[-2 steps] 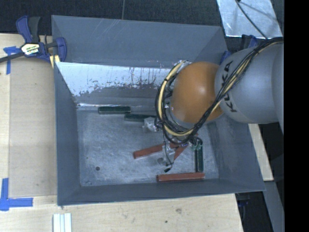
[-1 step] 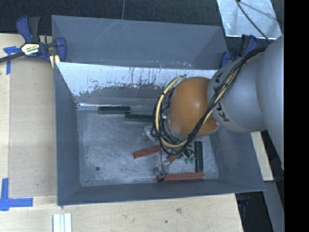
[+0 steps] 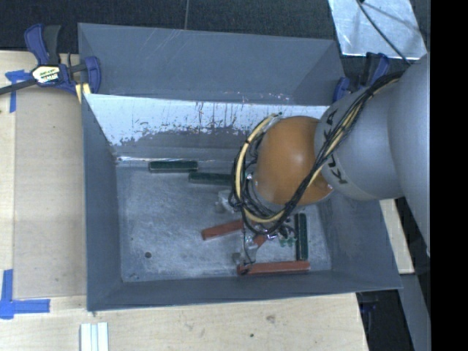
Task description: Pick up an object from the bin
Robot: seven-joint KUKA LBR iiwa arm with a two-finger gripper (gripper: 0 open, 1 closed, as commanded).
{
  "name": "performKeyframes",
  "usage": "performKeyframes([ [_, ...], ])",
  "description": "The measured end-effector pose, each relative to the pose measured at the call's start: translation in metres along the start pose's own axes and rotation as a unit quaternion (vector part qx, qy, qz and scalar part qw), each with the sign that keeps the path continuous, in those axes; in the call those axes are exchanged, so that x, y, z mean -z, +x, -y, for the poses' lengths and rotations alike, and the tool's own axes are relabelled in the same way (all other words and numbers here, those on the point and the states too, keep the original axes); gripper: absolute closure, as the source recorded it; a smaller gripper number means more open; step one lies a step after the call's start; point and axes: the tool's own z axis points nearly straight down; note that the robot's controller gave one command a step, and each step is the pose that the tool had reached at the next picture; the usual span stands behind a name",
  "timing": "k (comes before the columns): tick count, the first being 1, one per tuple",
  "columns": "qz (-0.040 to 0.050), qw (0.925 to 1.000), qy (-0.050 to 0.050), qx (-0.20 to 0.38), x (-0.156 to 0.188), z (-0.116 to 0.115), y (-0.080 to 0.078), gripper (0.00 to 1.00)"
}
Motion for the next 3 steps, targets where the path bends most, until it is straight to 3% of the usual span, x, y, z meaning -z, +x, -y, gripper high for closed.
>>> performKeyframes([
  [1,0.0011,1.0000,0.000,0.001,0.000,-0.001,-0.001,1.00],
  [2,0.0029,1.0000,0.000,0.002,0.027,0.000,-0.002,1.00],
  [3,0.0029,1.0000,0.000,0.003,0.028,0.000,-0.003,1.00],
])
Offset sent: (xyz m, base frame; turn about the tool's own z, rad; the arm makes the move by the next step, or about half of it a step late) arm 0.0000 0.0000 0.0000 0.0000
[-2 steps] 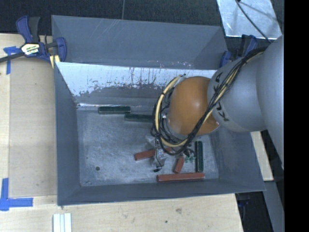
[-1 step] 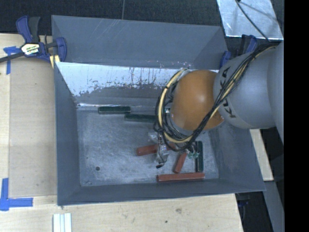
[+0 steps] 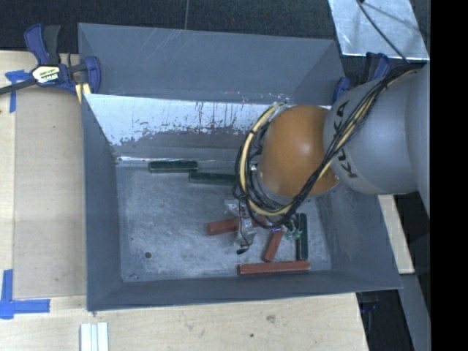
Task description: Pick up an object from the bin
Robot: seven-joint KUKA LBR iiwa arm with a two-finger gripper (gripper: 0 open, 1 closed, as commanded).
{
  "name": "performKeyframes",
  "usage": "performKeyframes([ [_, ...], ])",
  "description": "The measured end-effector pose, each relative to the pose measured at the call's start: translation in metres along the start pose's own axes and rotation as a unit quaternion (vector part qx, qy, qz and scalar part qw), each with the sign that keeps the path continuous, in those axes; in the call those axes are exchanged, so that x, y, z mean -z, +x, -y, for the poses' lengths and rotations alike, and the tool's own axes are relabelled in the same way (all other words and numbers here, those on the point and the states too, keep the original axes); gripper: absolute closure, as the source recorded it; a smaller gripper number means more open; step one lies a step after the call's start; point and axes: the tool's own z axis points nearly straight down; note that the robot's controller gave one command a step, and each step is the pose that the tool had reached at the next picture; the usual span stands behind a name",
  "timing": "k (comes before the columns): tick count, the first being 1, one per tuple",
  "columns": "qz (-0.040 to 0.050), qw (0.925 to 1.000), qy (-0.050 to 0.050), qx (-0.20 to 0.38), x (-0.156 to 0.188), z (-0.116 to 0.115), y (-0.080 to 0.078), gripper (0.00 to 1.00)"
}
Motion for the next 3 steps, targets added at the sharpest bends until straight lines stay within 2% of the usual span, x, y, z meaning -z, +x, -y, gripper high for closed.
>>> performKeyframes([
  [1,0.0029,1.0000,0.000,0.000,0.0928,0.0008,-0.0032,1.00],
  [2,-0.0003,1.0000,0.000,0.000,0.0955,0.0010,-0.0042,1.00],
  [3,0.0002,1.0000,0.000,0.000,0.0974,0.0013,-0.0051,1.00],
])
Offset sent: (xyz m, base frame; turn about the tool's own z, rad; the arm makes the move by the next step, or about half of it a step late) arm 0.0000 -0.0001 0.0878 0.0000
